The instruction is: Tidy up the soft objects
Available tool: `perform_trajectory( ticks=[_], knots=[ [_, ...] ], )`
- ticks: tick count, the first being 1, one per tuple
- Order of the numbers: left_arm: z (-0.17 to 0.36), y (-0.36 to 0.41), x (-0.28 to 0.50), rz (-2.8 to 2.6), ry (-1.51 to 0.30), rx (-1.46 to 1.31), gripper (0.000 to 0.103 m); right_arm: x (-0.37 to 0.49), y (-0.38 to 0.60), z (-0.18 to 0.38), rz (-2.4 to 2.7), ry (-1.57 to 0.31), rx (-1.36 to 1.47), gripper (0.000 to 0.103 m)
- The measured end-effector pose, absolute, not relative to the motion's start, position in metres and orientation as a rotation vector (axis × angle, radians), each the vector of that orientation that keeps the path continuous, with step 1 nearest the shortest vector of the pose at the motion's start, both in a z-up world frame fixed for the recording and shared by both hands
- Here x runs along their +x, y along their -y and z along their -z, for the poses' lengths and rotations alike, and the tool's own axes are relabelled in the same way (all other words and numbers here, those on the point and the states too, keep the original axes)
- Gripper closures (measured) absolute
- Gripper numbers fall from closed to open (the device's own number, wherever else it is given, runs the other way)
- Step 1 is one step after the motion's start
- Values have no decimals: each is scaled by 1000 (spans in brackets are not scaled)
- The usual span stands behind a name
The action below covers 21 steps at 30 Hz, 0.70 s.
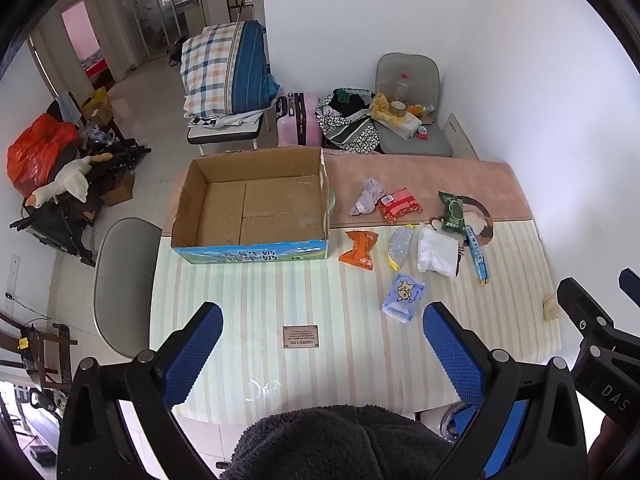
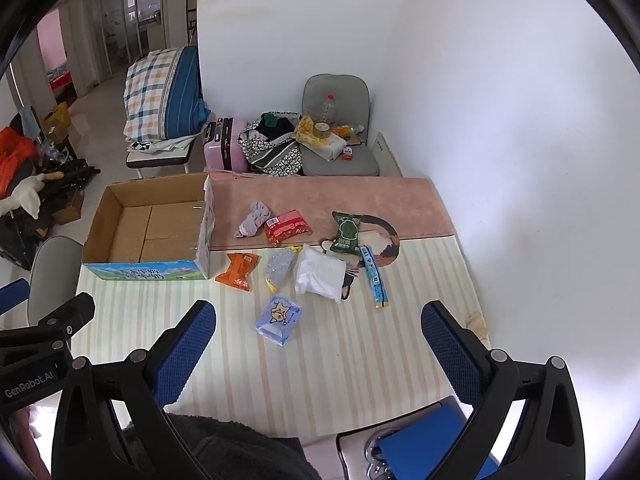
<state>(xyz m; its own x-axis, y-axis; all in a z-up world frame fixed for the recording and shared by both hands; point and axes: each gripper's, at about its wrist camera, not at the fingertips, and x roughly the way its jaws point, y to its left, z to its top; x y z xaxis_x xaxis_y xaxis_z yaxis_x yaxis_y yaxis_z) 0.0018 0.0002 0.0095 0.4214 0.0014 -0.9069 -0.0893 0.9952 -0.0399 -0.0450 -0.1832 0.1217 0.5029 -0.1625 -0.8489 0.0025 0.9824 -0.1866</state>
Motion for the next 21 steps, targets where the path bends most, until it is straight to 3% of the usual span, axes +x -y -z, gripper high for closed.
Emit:
perform_trajectory(
  ticks=[21],
  knots=[
    [-19,6,3,-50,-1124,-73,1,-49,196,-126,106,-1019,-155,0]
  ],
)
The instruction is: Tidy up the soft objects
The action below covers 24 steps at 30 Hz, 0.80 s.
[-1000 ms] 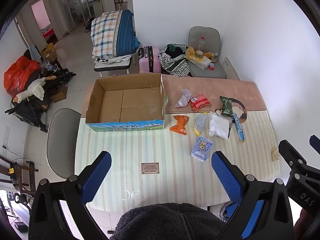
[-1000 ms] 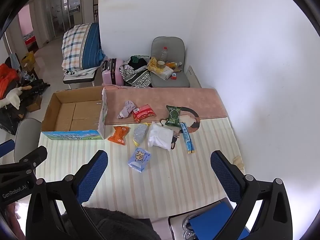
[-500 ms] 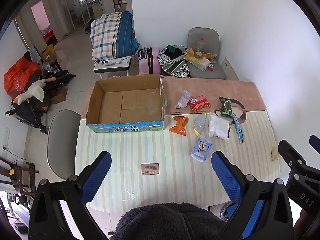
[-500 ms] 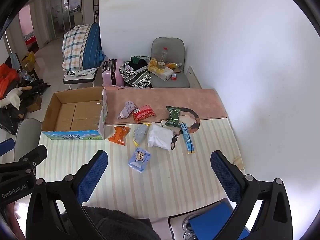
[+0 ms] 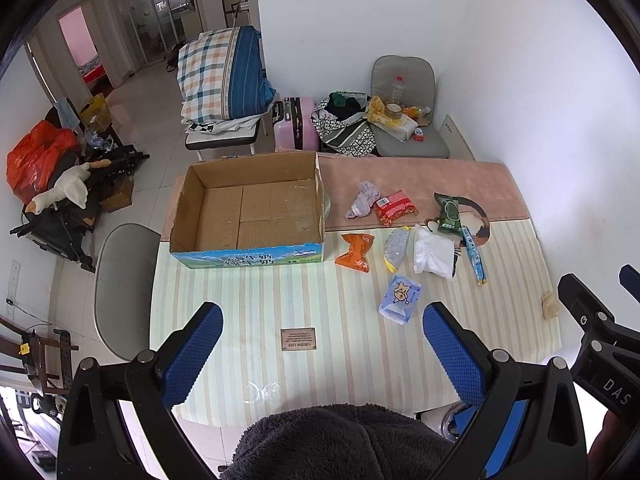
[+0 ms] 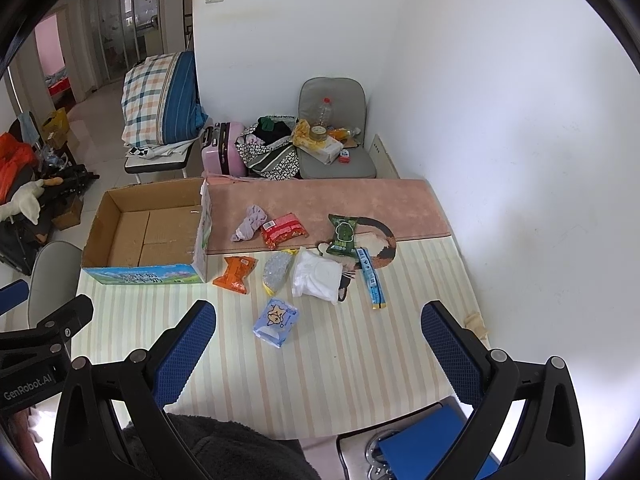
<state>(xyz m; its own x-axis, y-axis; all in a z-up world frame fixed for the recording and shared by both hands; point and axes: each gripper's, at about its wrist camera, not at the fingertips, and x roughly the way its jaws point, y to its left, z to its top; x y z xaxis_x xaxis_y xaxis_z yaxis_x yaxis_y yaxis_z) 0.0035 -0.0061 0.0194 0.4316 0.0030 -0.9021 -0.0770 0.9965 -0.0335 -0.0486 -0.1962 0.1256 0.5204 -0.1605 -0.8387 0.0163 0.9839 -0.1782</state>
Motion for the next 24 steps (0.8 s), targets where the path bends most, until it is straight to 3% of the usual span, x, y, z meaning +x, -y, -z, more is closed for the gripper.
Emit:
perform_trajectory(
  ticks=[24],
  knots=[
    [-26,15,-3,-57,-1086,-55,1,-51,200,-135,100,-996,-153,0]
  ],
)
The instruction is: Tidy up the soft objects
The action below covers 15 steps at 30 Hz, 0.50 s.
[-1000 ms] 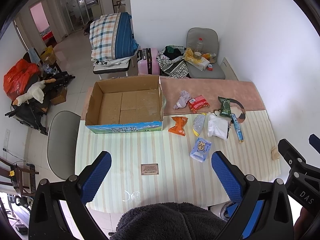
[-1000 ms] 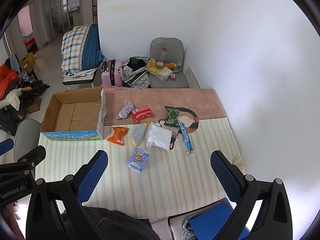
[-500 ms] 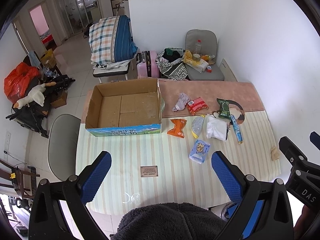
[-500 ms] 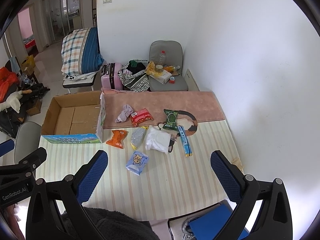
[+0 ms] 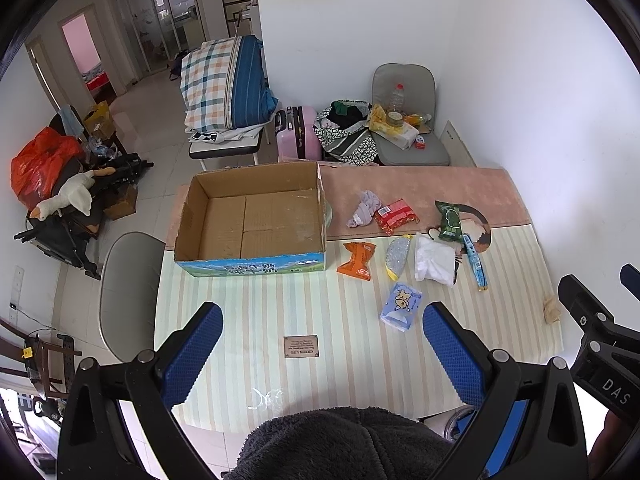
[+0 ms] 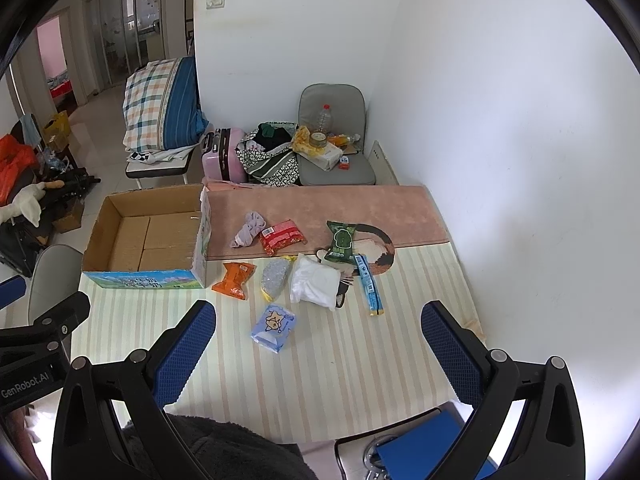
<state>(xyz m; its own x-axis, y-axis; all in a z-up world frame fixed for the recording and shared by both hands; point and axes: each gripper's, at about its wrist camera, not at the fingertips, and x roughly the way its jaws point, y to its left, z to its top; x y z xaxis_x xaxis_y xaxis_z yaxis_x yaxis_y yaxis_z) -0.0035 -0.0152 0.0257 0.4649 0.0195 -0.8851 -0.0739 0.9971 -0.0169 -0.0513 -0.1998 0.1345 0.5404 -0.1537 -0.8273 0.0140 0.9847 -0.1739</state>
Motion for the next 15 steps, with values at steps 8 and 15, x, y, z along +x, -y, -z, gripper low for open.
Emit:
perform_trajectory(
  ticks=[8,15],
  knots=[
    [-28,14,-3,-61,-1079,-53,1,-51,198,-135,97,-993,-157,0],
    [-31,12,-4,-62,-1074,-54,1,-53,197,-137,92,-989,-152,0]
  ],
)
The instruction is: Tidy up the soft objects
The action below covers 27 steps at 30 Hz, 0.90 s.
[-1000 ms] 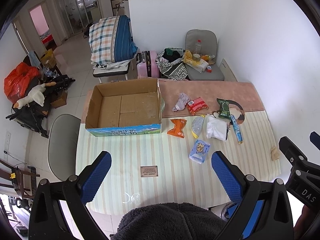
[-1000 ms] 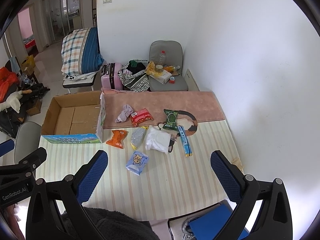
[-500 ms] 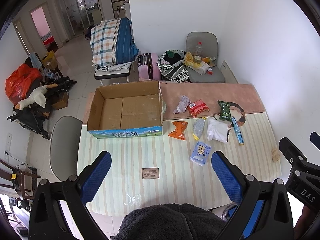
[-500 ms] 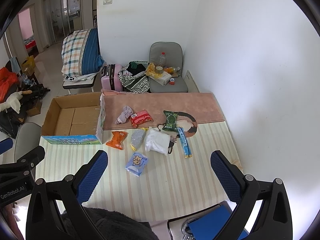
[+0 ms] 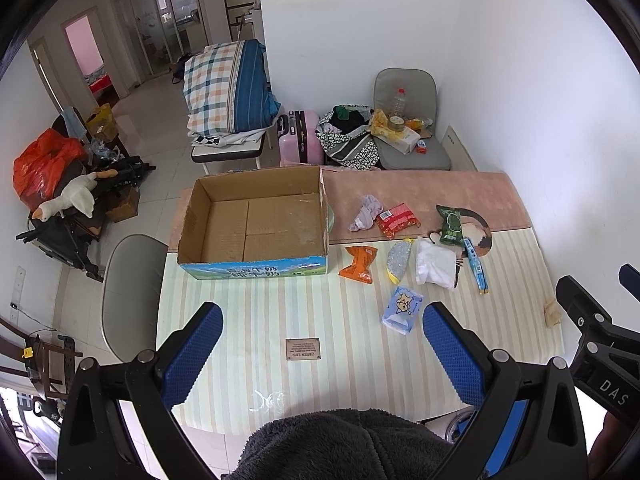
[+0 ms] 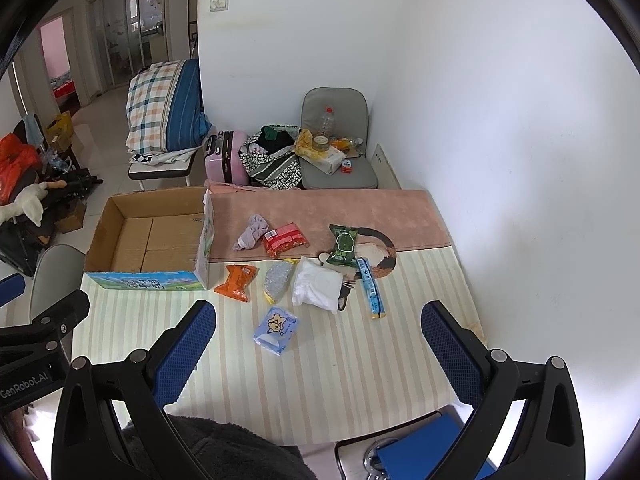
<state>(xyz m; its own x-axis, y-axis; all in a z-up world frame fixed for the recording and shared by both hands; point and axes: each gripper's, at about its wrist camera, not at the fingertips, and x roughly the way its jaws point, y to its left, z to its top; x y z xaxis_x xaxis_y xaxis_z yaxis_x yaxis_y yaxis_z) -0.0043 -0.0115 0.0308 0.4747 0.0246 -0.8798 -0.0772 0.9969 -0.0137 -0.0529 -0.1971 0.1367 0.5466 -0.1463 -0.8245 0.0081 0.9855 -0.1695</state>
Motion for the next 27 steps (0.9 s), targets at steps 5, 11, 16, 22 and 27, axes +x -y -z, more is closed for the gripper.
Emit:
perform_trajectory(
  ticks=[5,11,16,22,27],
  knots=[
    [-33,11,-5,-61,-1070,-48,1,-52,198,-137,84,-994,-148,0],
    [-36,11,-6,-66,-1064,-51,1,-52,199,-137,80,-993,-147,0],
    [-36,10,-6,-67,-1062,-52,1,-52,201,-137,77,-989,-145,0],
    [-32,14,8,-76,-1040,-51,1,-48,209,-133,95,-997,-123,0],
    [-5,33,56,-82,-1048,14,1,-21,243,-105,145,-1040,-77,0]
  ],
)
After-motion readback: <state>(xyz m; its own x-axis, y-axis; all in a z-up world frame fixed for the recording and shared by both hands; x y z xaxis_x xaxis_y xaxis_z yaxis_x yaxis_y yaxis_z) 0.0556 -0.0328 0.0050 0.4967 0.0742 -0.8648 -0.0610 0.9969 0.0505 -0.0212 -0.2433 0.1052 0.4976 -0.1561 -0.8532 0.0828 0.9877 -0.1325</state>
